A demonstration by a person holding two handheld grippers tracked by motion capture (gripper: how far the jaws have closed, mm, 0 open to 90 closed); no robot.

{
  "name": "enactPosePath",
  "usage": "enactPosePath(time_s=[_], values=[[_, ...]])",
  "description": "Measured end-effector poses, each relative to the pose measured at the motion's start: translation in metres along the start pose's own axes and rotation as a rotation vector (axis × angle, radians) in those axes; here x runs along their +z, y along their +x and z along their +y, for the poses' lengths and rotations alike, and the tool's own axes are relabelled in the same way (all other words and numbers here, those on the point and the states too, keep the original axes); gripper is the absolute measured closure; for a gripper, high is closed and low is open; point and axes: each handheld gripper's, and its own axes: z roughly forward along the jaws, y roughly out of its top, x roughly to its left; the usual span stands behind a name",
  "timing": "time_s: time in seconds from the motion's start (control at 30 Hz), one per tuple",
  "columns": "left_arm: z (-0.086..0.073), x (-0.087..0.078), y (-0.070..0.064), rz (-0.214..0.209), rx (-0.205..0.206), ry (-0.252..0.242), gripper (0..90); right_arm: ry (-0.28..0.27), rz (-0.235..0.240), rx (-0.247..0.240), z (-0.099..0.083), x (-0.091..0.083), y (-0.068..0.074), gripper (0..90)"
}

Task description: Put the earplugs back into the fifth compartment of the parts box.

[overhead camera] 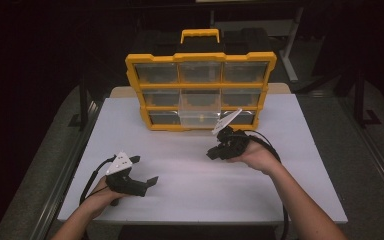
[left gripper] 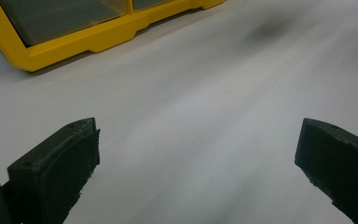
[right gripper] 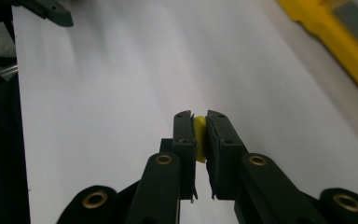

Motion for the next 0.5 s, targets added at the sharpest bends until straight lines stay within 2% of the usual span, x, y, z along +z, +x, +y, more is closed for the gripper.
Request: enactPosePath(time_s=[0.1, 0.5], values=[[0.000, 0.000, 0.001, 0.001, 0.004, 0.000, 0.0, -0.006, -0.022, 0.008, 0.004, -0.018, -0.011, 81.1], [0.000, 0.001, 0.000, 0.000, 0.000, -0.001, 0.0, -0.036, -0.089, 0.033, 0.015, -0.067, -0.032, 81.1]])
